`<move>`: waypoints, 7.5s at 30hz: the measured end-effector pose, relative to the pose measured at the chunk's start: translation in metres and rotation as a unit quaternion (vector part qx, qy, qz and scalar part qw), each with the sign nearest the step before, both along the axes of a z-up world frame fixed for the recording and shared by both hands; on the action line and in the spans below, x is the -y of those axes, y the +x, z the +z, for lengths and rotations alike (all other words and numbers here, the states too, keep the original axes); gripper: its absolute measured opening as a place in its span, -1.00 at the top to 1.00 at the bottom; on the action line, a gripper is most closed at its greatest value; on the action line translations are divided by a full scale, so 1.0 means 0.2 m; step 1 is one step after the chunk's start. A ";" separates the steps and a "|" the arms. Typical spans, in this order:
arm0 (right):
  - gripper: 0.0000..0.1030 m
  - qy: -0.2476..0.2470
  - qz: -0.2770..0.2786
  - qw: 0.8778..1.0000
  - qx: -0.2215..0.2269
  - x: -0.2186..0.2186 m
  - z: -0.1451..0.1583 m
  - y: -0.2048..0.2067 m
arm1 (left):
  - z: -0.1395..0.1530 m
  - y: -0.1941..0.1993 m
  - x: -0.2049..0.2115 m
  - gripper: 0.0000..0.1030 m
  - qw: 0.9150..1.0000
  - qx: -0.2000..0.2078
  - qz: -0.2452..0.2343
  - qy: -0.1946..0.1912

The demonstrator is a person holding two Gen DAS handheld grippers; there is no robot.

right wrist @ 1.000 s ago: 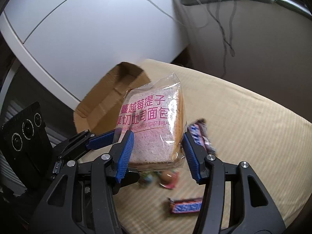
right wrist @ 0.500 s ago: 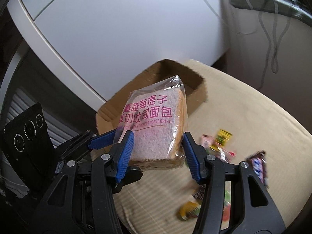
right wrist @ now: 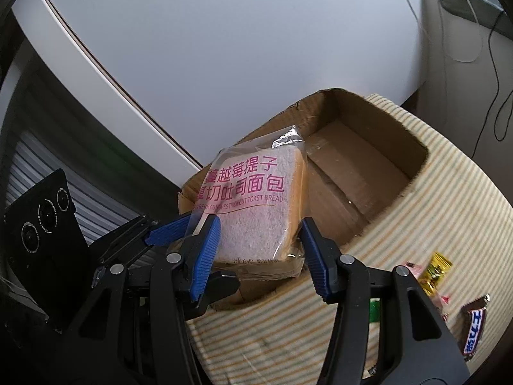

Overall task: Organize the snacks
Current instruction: 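Carry the bread loaf with the right tool into the cardboard box and release, then grasp the Snickers bar with the right tool while the left tool grasps the yellow egg candy, then carry the Snickers bar and egg candy into the box and release both, then move both tools back over the remaining snacks on the bed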

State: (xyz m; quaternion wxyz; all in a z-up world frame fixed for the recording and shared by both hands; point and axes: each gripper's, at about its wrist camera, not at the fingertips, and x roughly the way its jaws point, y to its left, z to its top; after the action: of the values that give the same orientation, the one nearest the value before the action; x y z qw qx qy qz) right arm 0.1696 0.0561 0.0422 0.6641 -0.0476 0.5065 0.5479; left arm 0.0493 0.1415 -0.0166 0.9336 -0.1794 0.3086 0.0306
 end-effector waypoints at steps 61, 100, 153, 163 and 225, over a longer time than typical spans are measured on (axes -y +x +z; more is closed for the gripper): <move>-0.72 -0.120 -0.223 0.954 0.160 1.32 -0.18 -0.35 | -0.24 -0.01 0.75 -0.28 0.979 -0.049 -0.195 0.023; -0.20 -0.161 -0.195 0.960 0.120 1.30 -0.42 -0.25 | -0.32 0.10 0.88 0.40 0.969 -0.073 -0.223 0.074; -0.18 -0.075 -0.074 0.977 0.187 0.02 -0.07 0.15 | -0.08 -0.08 -0.13 0.42 0.996 -0.024 -0.006 0.089; -0.19 -0.087 -0.062 0.979 0.176 -0.07 -0.16 0.20 | -0.09 -0.06 -0.14 0.41 0.996 -0.028 -0.001 0.086; -0.73 -0.136 -0.261 0.941 0.168 1.57 -0.03 -0.23 | -0.15 0.06 0.68 0.02 0.975 -0.037 -0.214 0.051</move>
State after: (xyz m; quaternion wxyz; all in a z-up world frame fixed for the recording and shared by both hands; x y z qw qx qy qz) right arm 0.1229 -0.2577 0.0362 0.8464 -0.0944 0.4521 0.2650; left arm 0.0619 0.0061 -0.0469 0.9144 -0.0606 0.3723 -0.1473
